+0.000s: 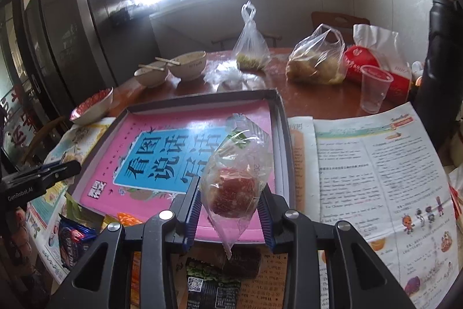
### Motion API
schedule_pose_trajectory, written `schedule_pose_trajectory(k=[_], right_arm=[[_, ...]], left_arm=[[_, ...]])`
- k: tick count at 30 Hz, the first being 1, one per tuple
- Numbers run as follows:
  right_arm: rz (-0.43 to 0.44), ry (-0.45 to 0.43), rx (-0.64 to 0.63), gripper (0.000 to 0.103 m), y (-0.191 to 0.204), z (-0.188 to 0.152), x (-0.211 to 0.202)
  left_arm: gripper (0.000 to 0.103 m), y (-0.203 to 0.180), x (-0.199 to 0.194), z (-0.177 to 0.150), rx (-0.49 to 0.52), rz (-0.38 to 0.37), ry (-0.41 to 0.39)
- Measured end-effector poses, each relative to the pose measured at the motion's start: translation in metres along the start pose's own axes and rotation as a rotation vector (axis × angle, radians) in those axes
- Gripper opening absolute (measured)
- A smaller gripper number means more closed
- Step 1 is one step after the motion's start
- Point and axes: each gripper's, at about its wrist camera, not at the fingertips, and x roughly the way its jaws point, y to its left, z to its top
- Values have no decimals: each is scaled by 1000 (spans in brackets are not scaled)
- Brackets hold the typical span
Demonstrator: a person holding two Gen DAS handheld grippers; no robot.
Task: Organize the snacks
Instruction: 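Carry cake packet with left tool over pink tray while right tool carries pastry bag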
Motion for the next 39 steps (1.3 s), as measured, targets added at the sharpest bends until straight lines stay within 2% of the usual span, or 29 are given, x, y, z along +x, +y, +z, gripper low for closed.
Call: schedule_pose_trajectory(k=[14, 39], right_arm=[[9, 71, -13, 37, -1, -3, 28], [-20, 111, -7, 38, -3, -6, 32]], left_arm=[[35, -2, 34, 4, 2, 18, 59], [35, -6, 47, -4, 26, 43, 108]])
